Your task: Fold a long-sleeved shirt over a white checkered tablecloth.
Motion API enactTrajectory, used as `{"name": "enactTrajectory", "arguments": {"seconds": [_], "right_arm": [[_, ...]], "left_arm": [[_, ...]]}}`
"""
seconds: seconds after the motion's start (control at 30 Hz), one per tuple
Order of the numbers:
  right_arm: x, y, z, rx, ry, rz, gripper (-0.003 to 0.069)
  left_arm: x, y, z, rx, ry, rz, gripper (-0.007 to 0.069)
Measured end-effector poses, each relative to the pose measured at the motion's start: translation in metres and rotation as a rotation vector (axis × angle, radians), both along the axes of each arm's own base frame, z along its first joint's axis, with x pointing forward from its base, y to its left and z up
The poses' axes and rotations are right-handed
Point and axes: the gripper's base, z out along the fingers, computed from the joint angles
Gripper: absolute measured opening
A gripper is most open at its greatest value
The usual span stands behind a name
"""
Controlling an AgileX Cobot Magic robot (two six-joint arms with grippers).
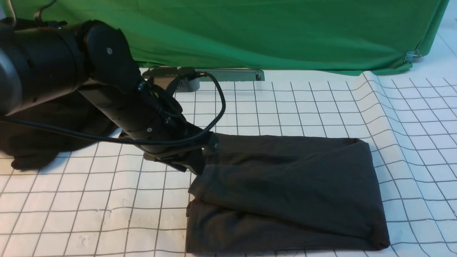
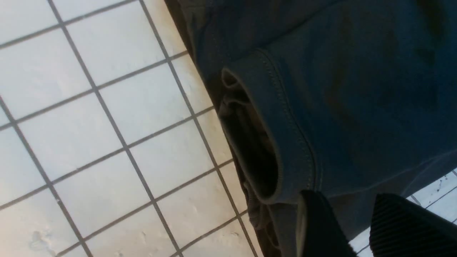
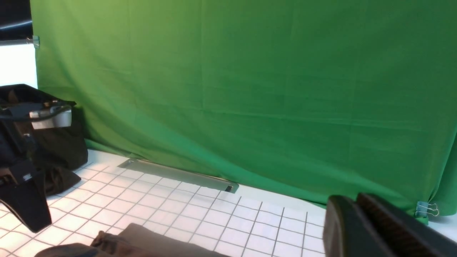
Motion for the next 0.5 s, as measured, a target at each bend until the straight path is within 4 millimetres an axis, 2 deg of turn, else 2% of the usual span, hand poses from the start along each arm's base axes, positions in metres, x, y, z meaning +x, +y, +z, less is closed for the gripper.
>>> {"name": "enactTrajectory", "arguments": {"seconds": [0.4,0.5], "right_arm": [[0.001,0.000,-0.002,0.001,-0.001,0.000,0.0066],[0.006,0.002,-0.015,-0.009,0.025,0.000,0.0071]], "left_arm": [[-0.002,-0.005,0.002,-0.078,0.040,0.049,0.0234],[-0.002,-0.006,0.002,-0.089,0.046,0.054,0.0235]]}}
